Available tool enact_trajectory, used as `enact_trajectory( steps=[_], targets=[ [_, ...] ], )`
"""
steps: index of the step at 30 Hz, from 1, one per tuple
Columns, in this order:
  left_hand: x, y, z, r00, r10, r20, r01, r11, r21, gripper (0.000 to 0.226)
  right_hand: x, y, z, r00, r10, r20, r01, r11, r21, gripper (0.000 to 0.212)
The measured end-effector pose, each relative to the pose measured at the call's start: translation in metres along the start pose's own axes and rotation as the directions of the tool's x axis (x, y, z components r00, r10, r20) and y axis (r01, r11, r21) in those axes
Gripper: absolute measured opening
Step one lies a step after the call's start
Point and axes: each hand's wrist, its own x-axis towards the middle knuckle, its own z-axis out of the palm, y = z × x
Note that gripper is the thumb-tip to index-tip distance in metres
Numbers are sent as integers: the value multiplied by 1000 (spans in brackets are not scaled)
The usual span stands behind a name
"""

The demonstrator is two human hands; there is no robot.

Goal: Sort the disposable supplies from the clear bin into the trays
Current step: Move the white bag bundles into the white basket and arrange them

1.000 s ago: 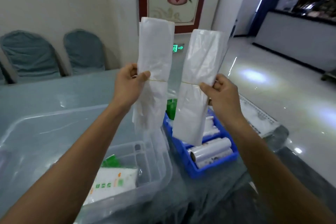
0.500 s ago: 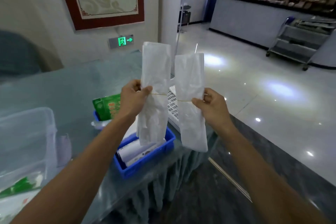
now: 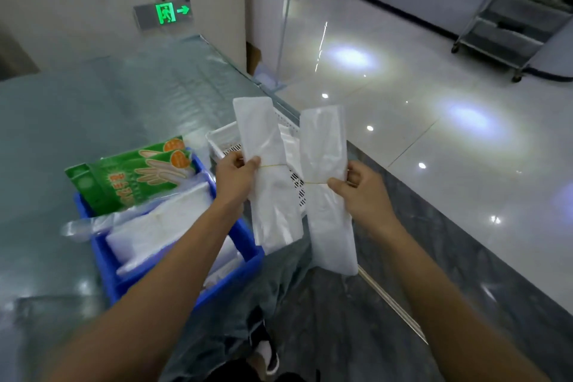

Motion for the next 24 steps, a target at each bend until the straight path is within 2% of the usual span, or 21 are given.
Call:
enact_trajectory(
  steps=[2, 7, 13, 16, 18, 24],
  targets=[
    [25, -11, 15, 999, -45, -24, 45, 999, -13, 6, 30, 6, 2, 999, 36, 25, -35, 999, -42, 37],
    [75, -27, 36, 984, -165, -62, 164, 986, -22, 13, 96, 8, 7, 997, 65, 48, -60, 993, -101, 27],
    [110, -37, 48, 958, -250, -140, 246, 968, -42, 3, 150, 2, 23, 992, 49, 120, -38, 995, -95, 23],
    [123, -50, 52, 947, -262, -186, 271, 962, 21, 6, 178, 9, 35, 980, 70, 186, -42, 988, -151, 20],
    [131, -58, 56, 943, -266, -200, 285, 956, 68, 9, 198, 18, 43, 968, 69, 242, -36, 990, -138, 15],
    [131, -57, 64, 920, -260, -292, 333, 913, 236, 21, 252, 31, 63, 912, 61, 405, -31, 996, -80, 19]
  ],
)
